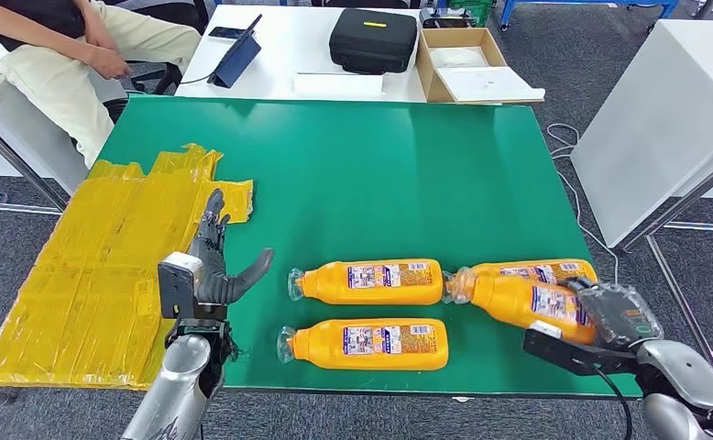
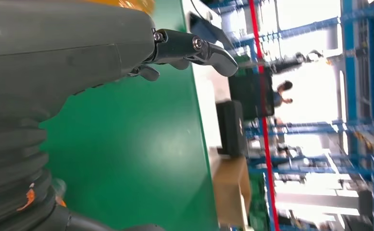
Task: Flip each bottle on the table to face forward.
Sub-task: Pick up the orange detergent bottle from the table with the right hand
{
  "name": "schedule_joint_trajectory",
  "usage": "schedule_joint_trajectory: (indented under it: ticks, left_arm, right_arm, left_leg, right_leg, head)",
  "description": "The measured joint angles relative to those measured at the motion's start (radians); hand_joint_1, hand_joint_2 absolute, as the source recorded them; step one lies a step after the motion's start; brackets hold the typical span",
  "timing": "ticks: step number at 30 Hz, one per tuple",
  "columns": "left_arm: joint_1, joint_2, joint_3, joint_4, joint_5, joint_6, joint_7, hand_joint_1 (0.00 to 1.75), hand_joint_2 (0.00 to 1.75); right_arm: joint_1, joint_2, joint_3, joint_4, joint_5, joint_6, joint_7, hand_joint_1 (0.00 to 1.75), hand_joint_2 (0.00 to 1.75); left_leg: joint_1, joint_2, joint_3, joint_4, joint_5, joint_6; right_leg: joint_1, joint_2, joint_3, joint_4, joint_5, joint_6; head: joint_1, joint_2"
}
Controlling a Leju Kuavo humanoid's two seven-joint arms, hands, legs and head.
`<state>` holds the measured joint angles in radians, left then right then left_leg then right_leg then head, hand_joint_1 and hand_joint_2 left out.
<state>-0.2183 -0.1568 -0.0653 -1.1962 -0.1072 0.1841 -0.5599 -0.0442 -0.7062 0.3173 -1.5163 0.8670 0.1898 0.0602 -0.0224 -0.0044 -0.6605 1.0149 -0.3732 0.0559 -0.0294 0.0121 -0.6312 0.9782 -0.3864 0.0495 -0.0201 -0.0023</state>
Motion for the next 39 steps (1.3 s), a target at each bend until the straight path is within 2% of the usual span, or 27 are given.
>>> schedule_joint_trajectory:
  ticks: [4, 12, 19, 22, 25, 28, 31, 35, 39]
  left_arm:
    - [0.025, 0.001, 0.018, -0.015, 0.000, 0.004, -0.002, 0.00, 1.75]
    - [0.050, 0.001, 0.040, -0.039, -0.007, 0.020, -0.001, 0.00, 1.75]
    - [0.049, 0.000, 0.048, -0.040, -0.020, 0.014, 0.036, 0.00, 1.75]
    - [0.048, 0.000, 0.050, -0.040, -0.019, 0.006, 0.038, 0.00, 1.75]
    - [0.038, -0.004, 0.049, -0.041, -0.012, -0.024, 0.046, 0.00, 1.75]
    - [0.021, -0.010, 0.033, -0.055, -0.013, -0.052, 0.069, 0.00, 1.75]
    - [-0.013, -0.010, -0.002, -0.086, -0.024, -0.070, 0.129, 0.00, 1.75]
    - [-0.098, -0.010, -0.059, -0.101, -0.006, -0.109, 0.253, 0.00, 1.75]
    - [-0.222, -0.009, -0.113, -0.088, 0.061, -0.168, 0.346, 0.00, 1.75]
  right_arm:
    - [0.006, 0.019, -0.072, -0.084, 0.025, -0.032, 0.009, 1.75, 1.75]
    - [-0.015, 0.067, -0.145, -0.161, 0.134, -0.098, 0.042, 1.75, 1.75]
    - [-0.075, 0.186, -0.148, -0.158, 0.127, -0.174, 0.012, 1.75, 1.75]
    - [-0.086, 0.232, -0.147, -0.149, 0.079, -0.215, -0.020, 1.75, 1.75]
    - [-0.111, 0.306, -0.142, -0.114, -0.019, -0.284, -0.095, 1.75, 1.75]
    - [-0.136, 0.411, -0.121, -0.055, -0.119, -0.381, -0.191, 1.75, 1.75]
    - [-0.172, 0.514, -0.090, 0.016, -0.216, -0.462, -0.261, 1.75, 1.75]
    - [-0.244, 0.618, -0.058, 0.124, -0.331, -0.512, -0.336, 1.75, 1.75]
    - [-0.327, 0.702, -0.028, 0.244, -0.392, -0.526, -0.376, 1.75, 1.75]
  left_leg:
    - [0.000, -0.002, -0.001, 0.000, -0.001, 0.000]
    - [0.000, -0.002, -0.002, 0.000, -0.003, 0.000]
    - [0.000, -0.002, -0.002, 0.000, -0.002, 0.000]
    - [0.000, -0.002, -0.002, 0.000, -0.002, 0.000]
    - [0.001, -0.001, -0.002, 0.000, -0.003, -0.001]
    - [0.001, -0.001, -0.002, 0.000, -0.002, -0.001]
    - [0.002, -0.001, -0.002, 0.000, -0.001, -0.002]
    - [0.002, -0.001, -0.002, 0.000, 0.000, -0.003]
    - [0.002, -0.001, -0.005, 0.000, 0.003, -0.003]
  right_leg:
    - [0.000, -0.002, 0.000, 0.000, -0.002, 0.001]
    - [0.000, -0.003, -0.001, 0.000, -0.002, 0.001]
    - [0.000, -0.003, -0.001, 0.000, -0.002, 0.001]
    - [0.000, -0.003, -0.001, 0.000, -0.003, 0.001]
    - [0.000, -0.002, -0.002, 0.000, -0.003, 0.001]
    - [0.000, -0.002, -0.002, 0.000, -0.003, 0.000]
    - [0.001, -0.002, -0.002, 0.001, -0.003, 0.000]
    - [0.001, -0.002, -0.002, 0.001, -0.002, 0.000]
    - [0.001, -0.002, -0.005, 0.001, 0.001, -0.002]
  head:
    - [0.000, 0.000]
    - [0.000, 0.000]
    - [0.000, 0.000]
    - [0.000, 0.000]
    - [0.000, 0.000]
    - [0.000, 0.000]
    - [0.000, 0.000]
    - [0.000, 0.000]
    - [0.000, 0.000]
